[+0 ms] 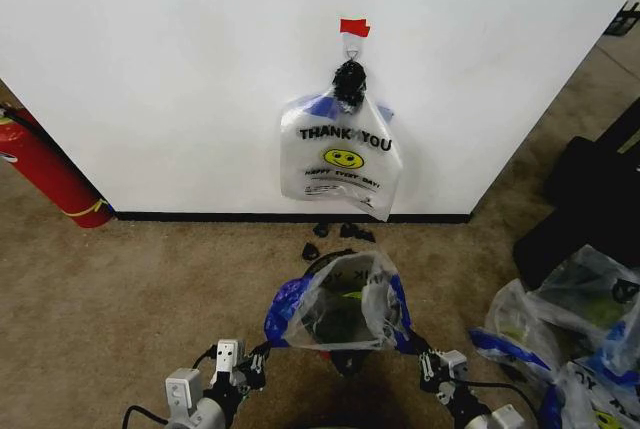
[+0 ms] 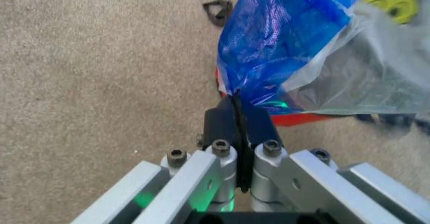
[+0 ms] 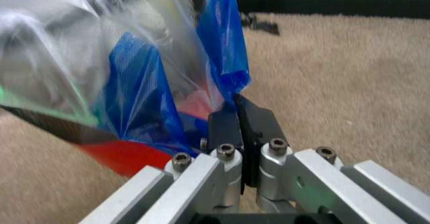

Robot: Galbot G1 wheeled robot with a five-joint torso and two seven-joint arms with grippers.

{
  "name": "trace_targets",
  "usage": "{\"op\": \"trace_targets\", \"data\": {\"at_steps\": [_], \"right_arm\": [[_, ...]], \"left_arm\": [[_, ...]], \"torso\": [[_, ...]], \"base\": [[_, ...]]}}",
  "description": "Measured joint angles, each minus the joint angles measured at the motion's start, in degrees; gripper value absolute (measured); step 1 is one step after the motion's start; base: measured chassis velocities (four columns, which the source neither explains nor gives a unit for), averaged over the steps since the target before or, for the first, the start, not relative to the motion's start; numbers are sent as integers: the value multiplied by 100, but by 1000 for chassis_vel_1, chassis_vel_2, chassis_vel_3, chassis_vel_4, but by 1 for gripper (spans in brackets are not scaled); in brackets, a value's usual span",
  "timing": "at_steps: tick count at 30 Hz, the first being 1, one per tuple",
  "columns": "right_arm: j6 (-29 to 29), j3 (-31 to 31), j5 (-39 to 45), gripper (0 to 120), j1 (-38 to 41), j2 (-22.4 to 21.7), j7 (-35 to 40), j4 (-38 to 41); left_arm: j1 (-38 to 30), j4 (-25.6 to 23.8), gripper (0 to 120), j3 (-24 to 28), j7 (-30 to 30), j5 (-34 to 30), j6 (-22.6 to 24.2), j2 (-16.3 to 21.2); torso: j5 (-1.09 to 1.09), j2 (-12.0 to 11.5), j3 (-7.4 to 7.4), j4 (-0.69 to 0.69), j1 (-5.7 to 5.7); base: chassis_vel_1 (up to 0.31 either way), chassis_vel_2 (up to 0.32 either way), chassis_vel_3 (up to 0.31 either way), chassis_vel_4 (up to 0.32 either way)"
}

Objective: Pick up the garbage bag from the wall and place it over the trash bin.

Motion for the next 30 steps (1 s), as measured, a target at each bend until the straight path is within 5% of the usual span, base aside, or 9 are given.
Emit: {"op": "trace_targets", "data": {"at_steps": [7, 15, 30], "right_arm": [[-224, -86, 51, 0, 388, -112, 126, -250], [-523, -366, 155, 0, 1176, -101, 324, -630], [-591, -544, 47, 0, 1465, -12, 428, -898]], "left_arm": [[-483, 83, 0, 373, 3, 59, 197, 166], [-1695, 554, 0, 1202, -190, 233, 466, -114], [-1774, 855, 0, 1323, -256, 544, 336, -303]], "torso": [[1, 0, 0, 0, 0], [0, 0, 1, 0, 1], [0, 0, 0, 0, 1]], "base": [[0, 0, 0, 0], [0, 0, 0, 0], [0, 0, 0, 0]]}}
